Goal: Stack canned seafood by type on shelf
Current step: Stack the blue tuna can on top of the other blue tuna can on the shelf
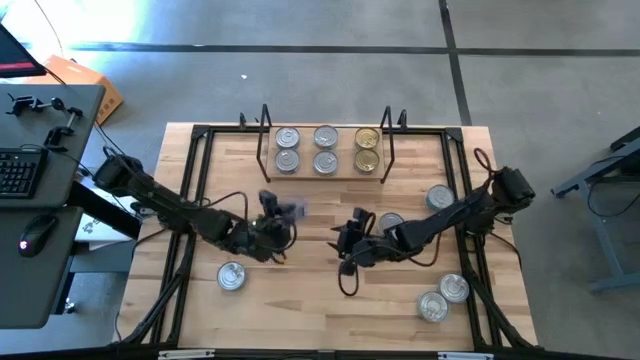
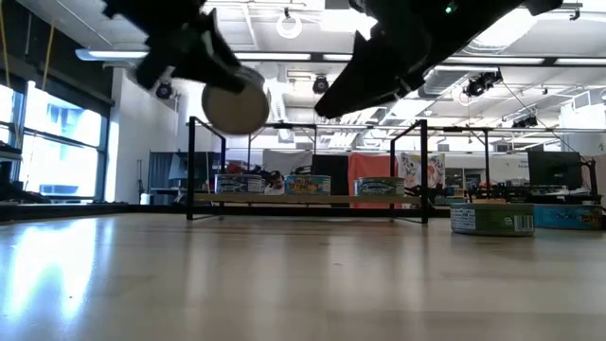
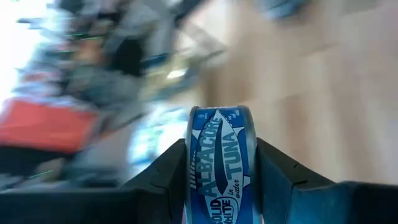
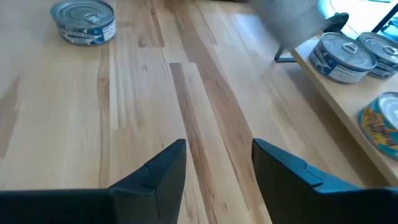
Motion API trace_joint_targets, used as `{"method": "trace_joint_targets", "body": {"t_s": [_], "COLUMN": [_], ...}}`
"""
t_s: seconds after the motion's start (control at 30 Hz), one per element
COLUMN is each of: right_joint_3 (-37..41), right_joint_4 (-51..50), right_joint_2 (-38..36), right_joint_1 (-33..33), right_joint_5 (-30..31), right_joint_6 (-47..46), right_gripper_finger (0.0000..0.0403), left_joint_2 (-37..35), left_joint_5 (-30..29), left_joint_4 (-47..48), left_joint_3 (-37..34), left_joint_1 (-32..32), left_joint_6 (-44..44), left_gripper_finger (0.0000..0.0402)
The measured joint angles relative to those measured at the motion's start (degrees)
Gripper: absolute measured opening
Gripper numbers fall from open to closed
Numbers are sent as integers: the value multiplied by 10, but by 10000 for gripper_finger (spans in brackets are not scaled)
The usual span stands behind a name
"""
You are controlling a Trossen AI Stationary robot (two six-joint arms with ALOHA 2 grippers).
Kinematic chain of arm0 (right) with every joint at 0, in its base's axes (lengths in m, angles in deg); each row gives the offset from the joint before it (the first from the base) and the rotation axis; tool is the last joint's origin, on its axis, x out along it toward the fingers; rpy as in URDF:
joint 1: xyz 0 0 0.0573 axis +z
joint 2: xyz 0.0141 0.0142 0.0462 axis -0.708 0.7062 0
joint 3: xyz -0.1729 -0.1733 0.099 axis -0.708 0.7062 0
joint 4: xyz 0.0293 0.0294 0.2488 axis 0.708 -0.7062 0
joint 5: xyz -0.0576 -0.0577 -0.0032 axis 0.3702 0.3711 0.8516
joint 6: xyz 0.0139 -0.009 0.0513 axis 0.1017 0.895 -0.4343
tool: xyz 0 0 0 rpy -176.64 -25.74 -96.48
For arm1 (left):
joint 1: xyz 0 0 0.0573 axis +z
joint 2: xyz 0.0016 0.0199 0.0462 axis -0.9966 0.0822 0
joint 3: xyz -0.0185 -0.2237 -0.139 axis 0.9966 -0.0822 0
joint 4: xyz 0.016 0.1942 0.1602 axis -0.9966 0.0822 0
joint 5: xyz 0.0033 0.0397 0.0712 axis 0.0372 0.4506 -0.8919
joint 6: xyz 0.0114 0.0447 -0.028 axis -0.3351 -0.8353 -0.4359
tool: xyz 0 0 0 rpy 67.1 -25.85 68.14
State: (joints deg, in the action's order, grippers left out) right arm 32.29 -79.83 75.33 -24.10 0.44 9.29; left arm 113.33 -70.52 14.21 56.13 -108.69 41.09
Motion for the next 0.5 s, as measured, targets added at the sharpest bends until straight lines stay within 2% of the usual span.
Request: {"method": "trace_joint_targets", "body": {"t_s": [0.07, 0.13, 0.27, 0.37, 0.5], "right_joint_3": [0, 0, 0, 0, 0], "right_joint_4": [19, 52, 132, 145, 138], "right_joint_2": [16, 35, 68, 78, 78], "right_joint_1": [1, 0, -3, -3, 3], "right_joint_5": [0, 1, 0, 0, 0], "right_joint_6": [1, 13, 40, 43, 31], "right_gripper_finger": [176, 176, 177, 177, 177], "left_joint_2": [-2, -2, 6, 20, 41], "left_joint_5": [-35, -25, 65, 132, 257], "left_joint_4": [-13, -55, -104, -77, -48], "left_joint_3": [11, 29, 81, 114, 117], "left_joint_1": [25, 70, 183, 266, 366], "left_joint_6": [-70, -152, -252, -261, -236], "left_gripper_finger": [123, 123, 124, 124, 124]}}
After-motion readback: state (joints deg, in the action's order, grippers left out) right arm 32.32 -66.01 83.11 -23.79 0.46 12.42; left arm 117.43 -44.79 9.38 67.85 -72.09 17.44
